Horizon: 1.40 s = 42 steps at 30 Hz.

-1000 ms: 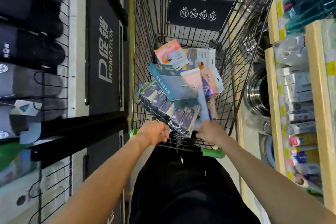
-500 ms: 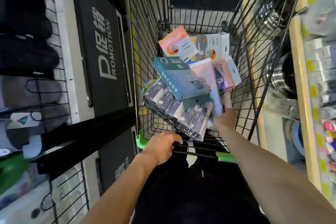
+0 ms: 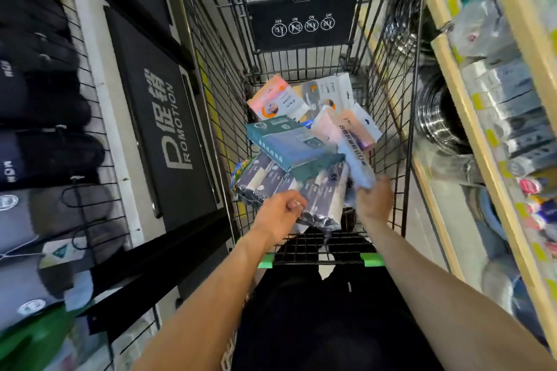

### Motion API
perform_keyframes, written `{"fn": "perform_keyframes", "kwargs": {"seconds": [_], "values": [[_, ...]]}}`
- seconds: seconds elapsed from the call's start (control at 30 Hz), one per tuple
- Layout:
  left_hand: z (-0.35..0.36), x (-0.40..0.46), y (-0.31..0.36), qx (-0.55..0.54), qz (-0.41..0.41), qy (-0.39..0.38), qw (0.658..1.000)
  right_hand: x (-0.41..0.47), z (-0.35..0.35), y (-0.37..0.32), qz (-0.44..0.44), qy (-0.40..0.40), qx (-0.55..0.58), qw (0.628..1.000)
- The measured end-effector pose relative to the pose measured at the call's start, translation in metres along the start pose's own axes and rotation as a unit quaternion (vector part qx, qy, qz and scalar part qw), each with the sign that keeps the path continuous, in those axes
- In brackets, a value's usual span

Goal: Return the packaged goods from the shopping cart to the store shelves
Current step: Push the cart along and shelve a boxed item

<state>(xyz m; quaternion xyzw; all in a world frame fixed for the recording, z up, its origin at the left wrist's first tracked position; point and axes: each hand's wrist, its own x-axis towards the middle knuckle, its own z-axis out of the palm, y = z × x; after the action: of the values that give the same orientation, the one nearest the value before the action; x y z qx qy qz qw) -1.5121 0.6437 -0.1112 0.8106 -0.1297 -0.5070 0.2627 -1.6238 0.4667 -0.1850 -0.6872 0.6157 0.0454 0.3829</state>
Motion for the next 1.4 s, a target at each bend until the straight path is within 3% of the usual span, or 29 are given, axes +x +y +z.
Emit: {"fn": "perform_keyframes", "kwargs": {"seconds": [0.13,0.23,0.37,0.43,0.5,0.57,0.67,0.83,0.97,1.1,1.27,1.4], "values": [[-0.004,0.002,0.007,0.057,-0.001,-0.019,0.998,-0.007,-0.036,-0.027,-0.080,0.081,-0.008,0.993],[-0.016,0.008,0.016,0.069,-0.029,-0.103,0.992,-0.020,-0.067,-0.036,-0.142,0.123,-0.012,0.982],[-0.027,0.021,0.034,0.122,-0.039,-0.192,0.973,-0.039,-0.116,-0.037,-0.122,0.136,0.147,0.972],[-0.030,0.026,0.053,0.047,-0.032,-0.135,0.989,-0.048,-0.141,-0.035,-0.078,0.101,0.260,0.957],[-0.026,0.030,0.088,-0.098,-0.024,-0.047,0.994,-0.059,-0.175,-0.026,-0.068,0.087,0.339,0.934],[-0.024,0.036,0.120,-0.273,-0.039,0.006,0.961,-0.068,-0.196,-0.019,-0.070,0.062,0.378,0.921],[0.002,0.036,0.180,-0.416,-0.044,-0.028,0.908,-0.077,-0.243,0.005,-0.084,0.054,0.403,0.910],[0.077,0.002,0.249,-0.457,-0.023,-0.111,0.882,-0.089,-0.318,0.051,-0.089,0.084,0.414,0.902],[0.129,-0.019,0.306,-0.482,0.010,-0.186,0.856,-0.096,-0.372,0.082,-0.105,0.176,0.446,0.871],[0.172,-0.038,0.381,-0.457,0.050,-0.221,0.860,-0.089,-0.414,0.096,-0.090,0.281,0.504,0.812],[0.189,-0.046,0.467,-0.437,0.116,-0.236,0.860,-0.047,-0.457,0.076,-0.100,0.372,0.489,0.783],[0.186,-0.025,0.519,-0.410,0.160,-0.228,0.868,-0.008,-0.481,0.056,-0.109,0.416,0.410,0.804]]}}
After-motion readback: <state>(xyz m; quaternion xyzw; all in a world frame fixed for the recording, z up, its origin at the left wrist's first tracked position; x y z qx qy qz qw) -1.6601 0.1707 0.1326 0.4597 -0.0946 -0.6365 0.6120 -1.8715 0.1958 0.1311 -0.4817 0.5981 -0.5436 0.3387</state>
